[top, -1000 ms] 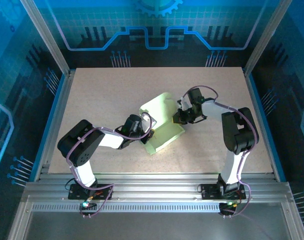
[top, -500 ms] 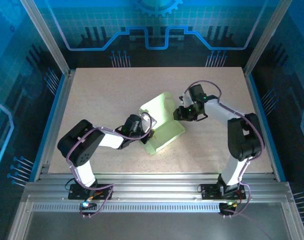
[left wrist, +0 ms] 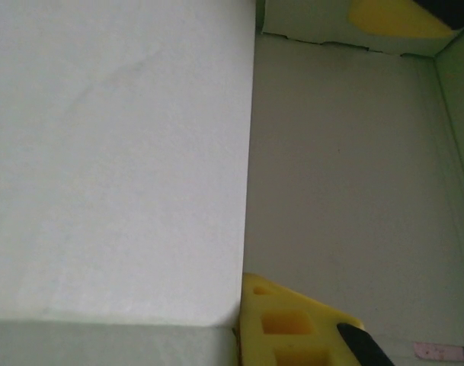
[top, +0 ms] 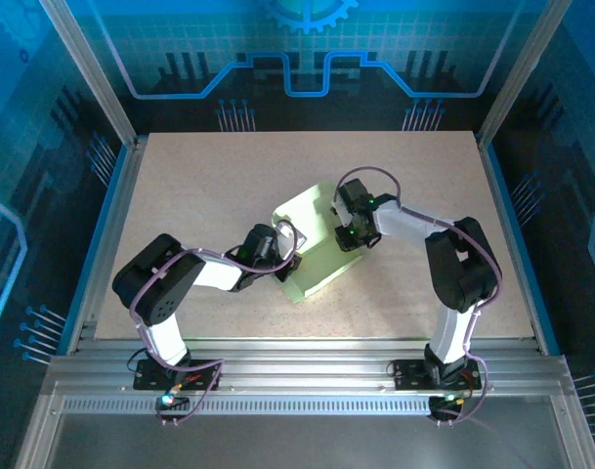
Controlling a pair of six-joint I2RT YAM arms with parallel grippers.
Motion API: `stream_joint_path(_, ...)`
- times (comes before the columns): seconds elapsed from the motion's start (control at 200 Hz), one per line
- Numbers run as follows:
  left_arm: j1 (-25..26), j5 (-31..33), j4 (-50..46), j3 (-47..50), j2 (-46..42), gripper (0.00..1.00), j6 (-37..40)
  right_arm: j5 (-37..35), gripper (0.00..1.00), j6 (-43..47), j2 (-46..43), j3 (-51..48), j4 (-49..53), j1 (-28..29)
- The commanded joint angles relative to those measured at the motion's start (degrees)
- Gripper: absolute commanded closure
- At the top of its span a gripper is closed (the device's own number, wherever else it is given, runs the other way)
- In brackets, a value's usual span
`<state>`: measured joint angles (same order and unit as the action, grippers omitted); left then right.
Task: Fold the paper box
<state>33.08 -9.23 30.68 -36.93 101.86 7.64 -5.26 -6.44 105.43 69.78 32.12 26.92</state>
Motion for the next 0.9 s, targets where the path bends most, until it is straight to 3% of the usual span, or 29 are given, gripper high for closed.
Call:
stream_joint_path(0.0, 0.24, 0.84, -6.15, 1.29, 0.91, 0.91, 0.82, -1.18, 0.81, 0.83, 1.49, 1.47, 0.93, 0.84)
stream_joint_path(0.235, 0.3, 1.49, -7.64, 0.58, -0.62, 0.73, -0.23, -3.37, 0.93, -0.26, 1.45, 0.72, 0.02, 1.93)
stream_joint_path(0.415, 0.39, -0.63, -11.69, -2.12, -3.43, 0.37, -2.73, -6.51, 0.95, -1.42, 0.75, -0.41, -0.73, 2.7)
stream_joint_path(0.665, 0.16, 2.68, -10.44, -0.28, -7.37, 0.08, -6.2, -7.57, 0.96, -2.89, 0.31, -1.65, -2.29, 2.79)
stream_joint_path(0.74, 0.09, 3.32, -9.95, 0.66, -8.84, 0.01, -7.67, -7.81, 0.96, -3.46, 0.53, -1.83, -2.38, 2.83)
stream_joint_path(0.895, -0.89, 7.19, -11.16, 1.42, -12.5, 0.01, -13.28, -8.3, 0.96, -4.79, 0.7, -2.45, -2.85, 2.85)
